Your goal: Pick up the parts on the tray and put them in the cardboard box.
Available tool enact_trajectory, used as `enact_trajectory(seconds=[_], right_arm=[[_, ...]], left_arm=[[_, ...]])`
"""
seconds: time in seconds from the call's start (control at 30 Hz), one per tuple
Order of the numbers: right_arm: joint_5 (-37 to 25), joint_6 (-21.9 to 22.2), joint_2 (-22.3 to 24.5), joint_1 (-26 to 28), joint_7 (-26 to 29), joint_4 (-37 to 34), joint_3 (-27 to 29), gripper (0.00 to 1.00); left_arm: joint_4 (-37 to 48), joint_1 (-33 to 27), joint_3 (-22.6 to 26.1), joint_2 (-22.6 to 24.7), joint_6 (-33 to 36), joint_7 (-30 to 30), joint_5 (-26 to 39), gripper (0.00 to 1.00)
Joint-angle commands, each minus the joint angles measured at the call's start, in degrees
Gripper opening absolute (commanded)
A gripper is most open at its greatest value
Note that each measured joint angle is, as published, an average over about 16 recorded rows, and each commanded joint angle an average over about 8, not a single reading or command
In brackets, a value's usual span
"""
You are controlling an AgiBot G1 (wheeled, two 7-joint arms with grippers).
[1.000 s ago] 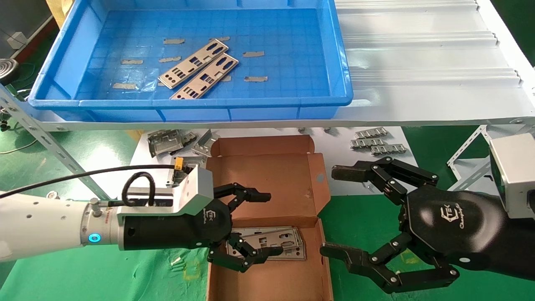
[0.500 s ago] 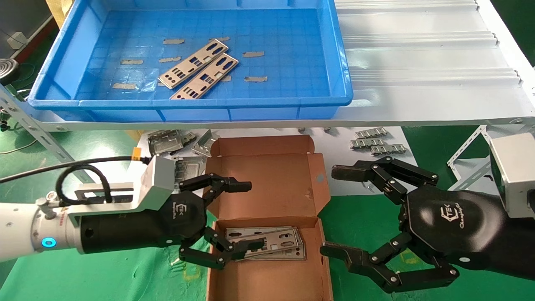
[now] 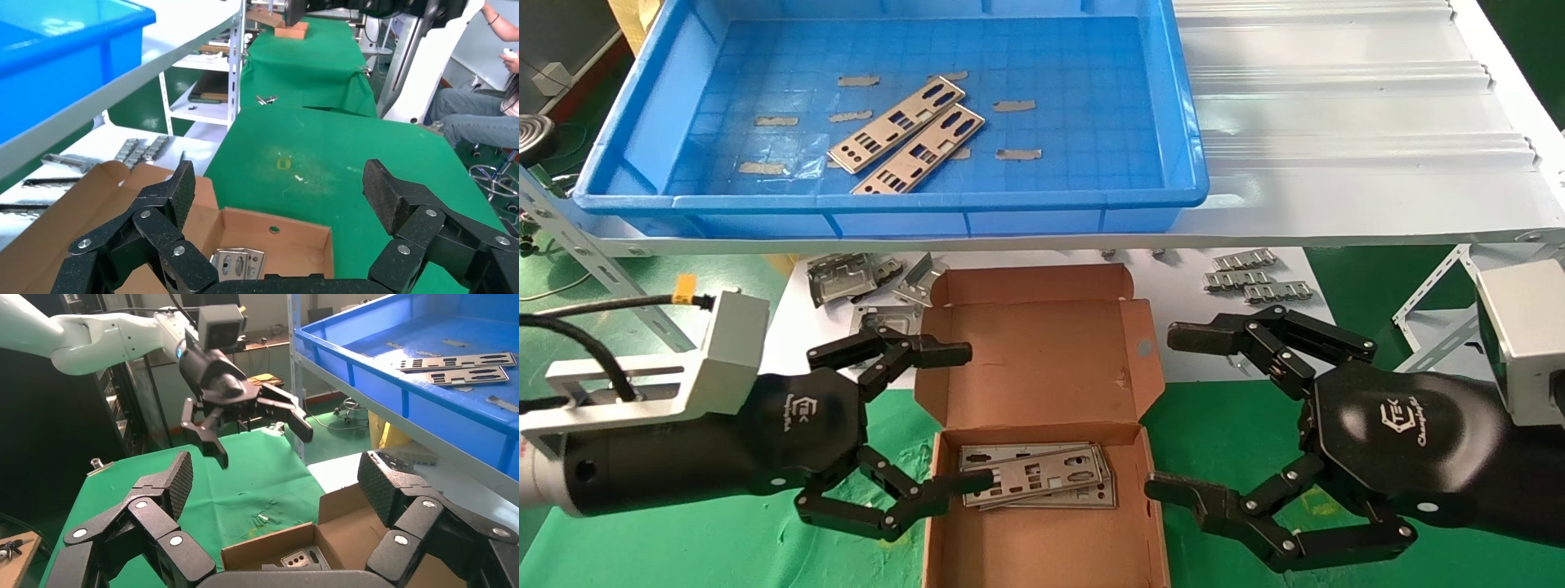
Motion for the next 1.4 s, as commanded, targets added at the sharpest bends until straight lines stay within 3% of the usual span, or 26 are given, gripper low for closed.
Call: enact_trajectory(seconds=[0.03, 0.8, 1.4], right_arm=[[0.0, 0.0, 0.0, 0.0, 0.0, 0.0, 0.0, 1.0], [0.0, 0.01, 0.0, 0.0, 0.0, 0.0, 0.0, 1.0], [0.01, 0.02, 0.0, -0.01, 0.0, -0.01, 0.0, 1.0]], left_arm=[[-0.99, 0.5, -0.66, -0.86, 0.26, -0.51, -0.75, 1.0], [-11.85, 6.05, -7.91, -10.29, 3.11, -6.04, -9.06, 1.0], [-12.08, 6.21, -8.07, -10.5, 3.18, -6.15, -9.27, 1.0]])
